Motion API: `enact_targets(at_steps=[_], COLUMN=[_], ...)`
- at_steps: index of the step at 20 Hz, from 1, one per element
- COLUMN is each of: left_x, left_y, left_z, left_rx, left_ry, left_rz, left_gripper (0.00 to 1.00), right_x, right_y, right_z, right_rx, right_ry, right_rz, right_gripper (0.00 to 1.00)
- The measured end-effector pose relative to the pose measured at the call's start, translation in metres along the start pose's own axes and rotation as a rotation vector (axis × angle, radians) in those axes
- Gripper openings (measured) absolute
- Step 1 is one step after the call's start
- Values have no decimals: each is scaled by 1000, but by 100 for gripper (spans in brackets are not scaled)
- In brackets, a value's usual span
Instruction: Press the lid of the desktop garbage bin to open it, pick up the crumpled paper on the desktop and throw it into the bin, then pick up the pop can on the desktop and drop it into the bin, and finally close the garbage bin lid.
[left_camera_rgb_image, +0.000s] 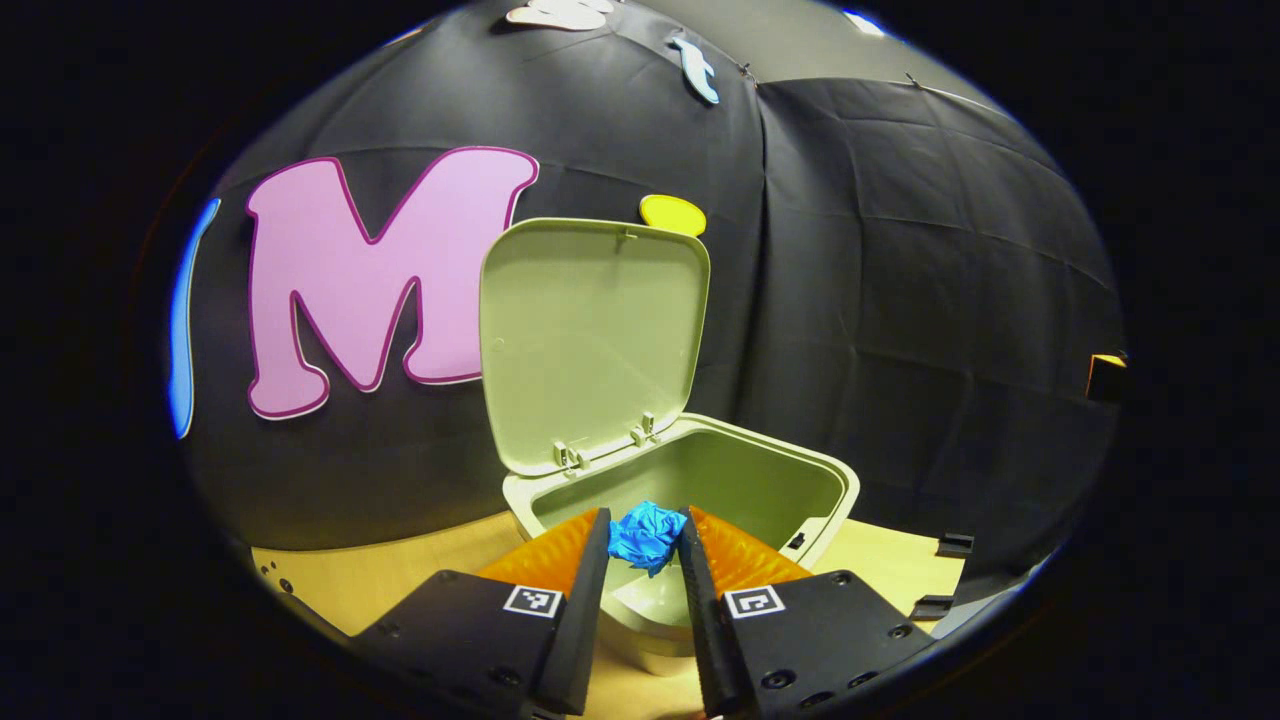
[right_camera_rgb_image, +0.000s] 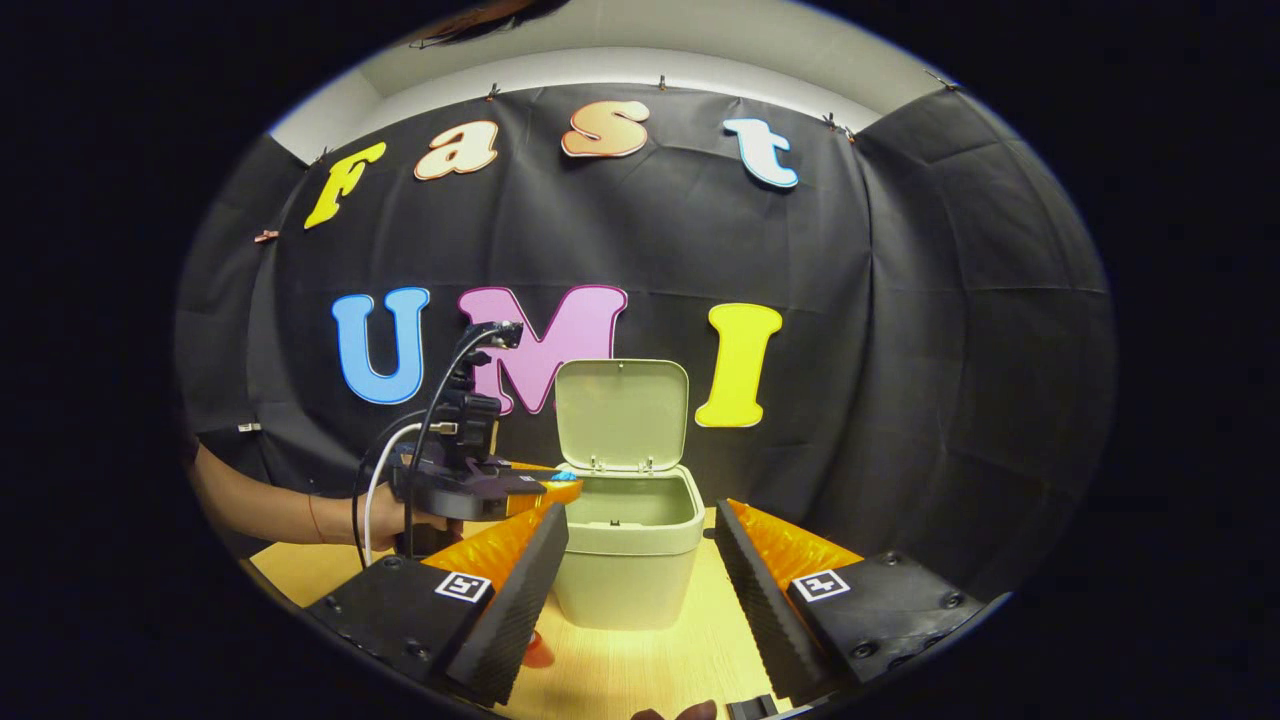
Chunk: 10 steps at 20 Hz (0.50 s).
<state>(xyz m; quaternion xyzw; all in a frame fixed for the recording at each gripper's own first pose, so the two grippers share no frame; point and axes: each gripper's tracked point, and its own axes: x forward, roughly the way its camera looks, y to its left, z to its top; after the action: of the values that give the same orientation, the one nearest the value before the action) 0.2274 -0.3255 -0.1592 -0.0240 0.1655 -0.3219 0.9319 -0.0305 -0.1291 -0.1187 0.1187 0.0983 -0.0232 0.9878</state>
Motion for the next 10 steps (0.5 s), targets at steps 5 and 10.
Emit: enact_targets(at_steps=[5, 10], left_x=[4, 0], left_y=[-4, 0], left_z=[-9, -7], left_rx=[8, 16], left_ry=[19, 3], left_rz=[-12, 3], left_gripper=[53, 76], right_x=[4, 3], right_y=[-3, 4], right_z=[-7, -14], right_rx=[2, 5], right_ry=[17, 35], right_rz=[3, 24], right_gripper=[93, 93])
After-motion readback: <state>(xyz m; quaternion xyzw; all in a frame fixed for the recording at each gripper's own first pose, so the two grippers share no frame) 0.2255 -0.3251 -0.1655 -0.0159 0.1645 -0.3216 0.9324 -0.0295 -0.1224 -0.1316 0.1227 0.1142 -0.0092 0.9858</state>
